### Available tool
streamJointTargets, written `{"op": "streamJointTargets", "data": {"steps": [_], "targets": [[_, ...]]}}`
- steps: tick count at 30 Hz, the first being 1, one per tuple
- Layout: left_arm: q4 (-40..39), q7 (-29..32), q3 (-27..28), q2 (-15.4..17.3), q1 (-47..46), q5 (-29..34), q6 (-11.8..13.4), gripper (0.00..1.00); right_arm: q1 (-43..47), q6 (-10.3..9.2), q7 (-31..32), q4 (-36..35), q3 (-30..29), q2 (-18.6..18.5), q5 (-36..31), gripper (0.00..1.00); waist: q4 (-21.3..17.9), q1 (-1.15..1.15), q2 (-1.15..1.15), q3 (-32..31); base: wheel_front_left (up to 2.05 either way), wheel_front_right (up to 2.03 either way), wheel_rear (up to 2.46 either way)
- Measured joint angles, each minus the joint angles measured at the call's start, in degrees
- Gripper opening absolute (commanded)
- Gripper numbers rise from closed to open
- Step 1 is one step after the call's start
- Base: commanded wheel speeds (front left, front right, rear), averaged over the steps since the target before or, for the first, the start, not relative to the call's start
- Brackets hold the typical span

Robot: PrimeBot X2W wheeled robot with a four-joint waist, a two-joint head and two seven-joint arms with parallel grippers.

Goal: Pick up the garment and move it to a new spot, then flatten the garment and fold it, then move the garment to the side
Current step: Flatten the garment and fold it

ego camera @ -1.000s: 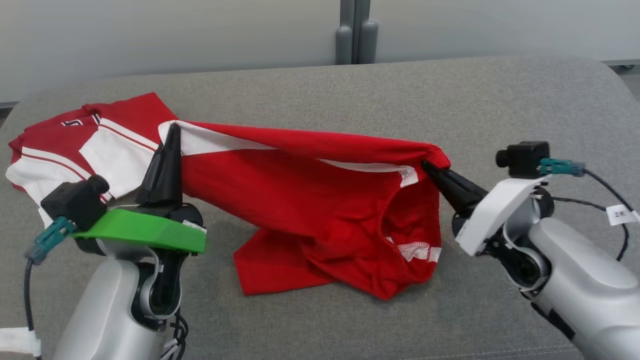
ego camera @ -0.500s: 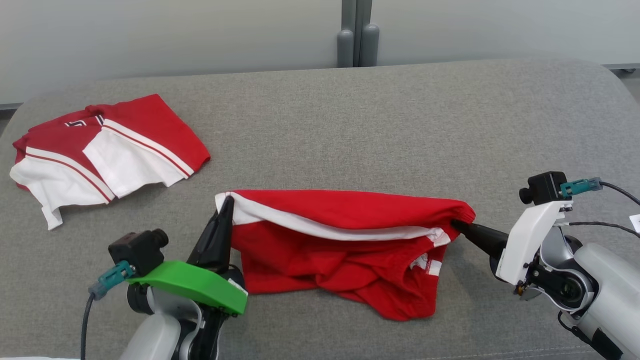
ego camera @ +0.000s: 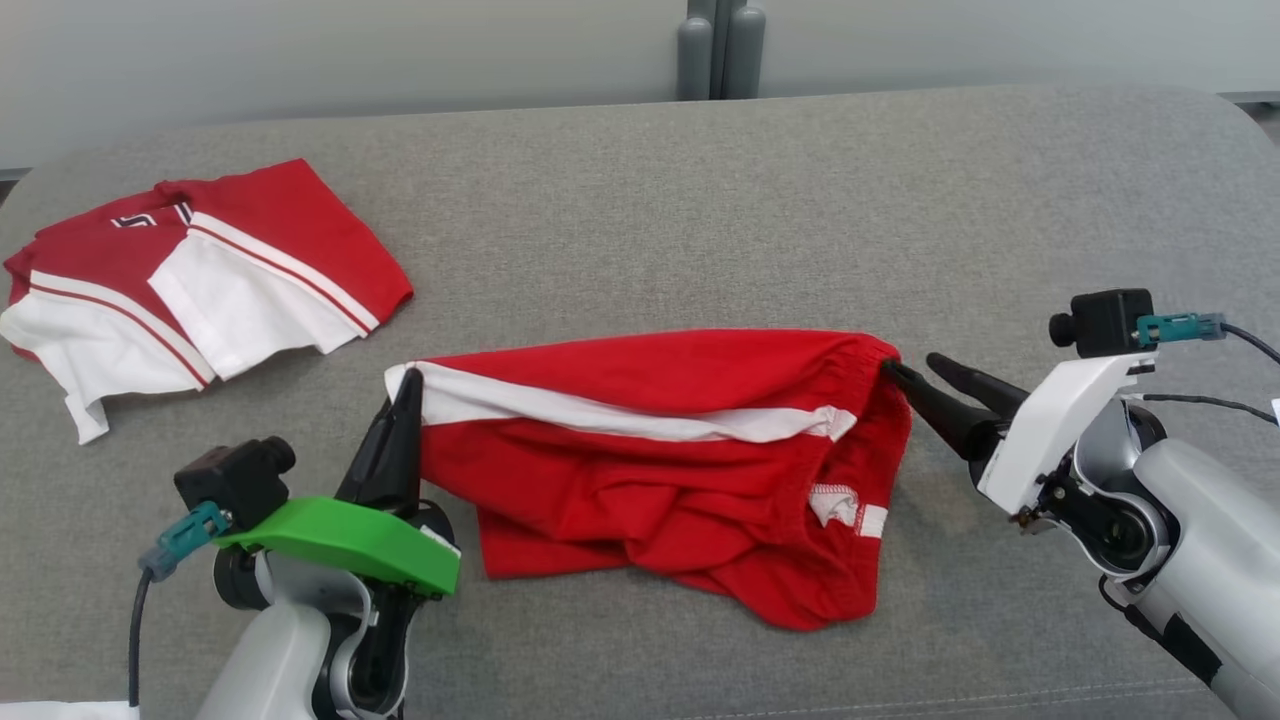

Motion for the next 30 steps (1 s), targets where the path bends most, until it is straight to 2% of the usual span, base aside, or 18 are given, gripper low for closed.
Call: {"op": "streamJointTargets", "data": {"steps": [7, 14, 18, 30], "targets": [[-0.34, -1.32, 1.20, 0.25, -0.02, 0.00, 0.25, 0.00, 2.74, 0.00, -6.21, -2.60, -1.10, 0.24, 0.13, 1.00, -2.97, 0.00, 0.00, 0.97, 0.00, 0.00, 0.00], [-2.12, -2.22, 1.70, 0.42, 0.01, 0.93, 0.26, 0.00, 6.89, 0.00, -11.09, -6.47, 0.36, 4.36, 0.75, 1.00, -6.38, 0.00, 0.00, 2.35, 0.00, 0.00, 0.00], [-2.78, -2.44, 1.20, 0.41, -0.02, 1.18, 0.24, 0.00, 7.72, 0.00, -12.72, -6.86, 0.99, 5.13, 1.09, 1.00, -7.31, 0.00, 0.00, 3.36, 0.00, 0.00, 0.00], [-3.07, -2.41, -2.40, -0.37, -0.07, 1.87, -0.54, 0.00, 5.10, 0.00, -13.15, -4.26, 3.16, 6.57, 1.04, 1.00, -3.60, 0.00, 0.00, 3.93, 0.00, 0.00, 0.00]]}}
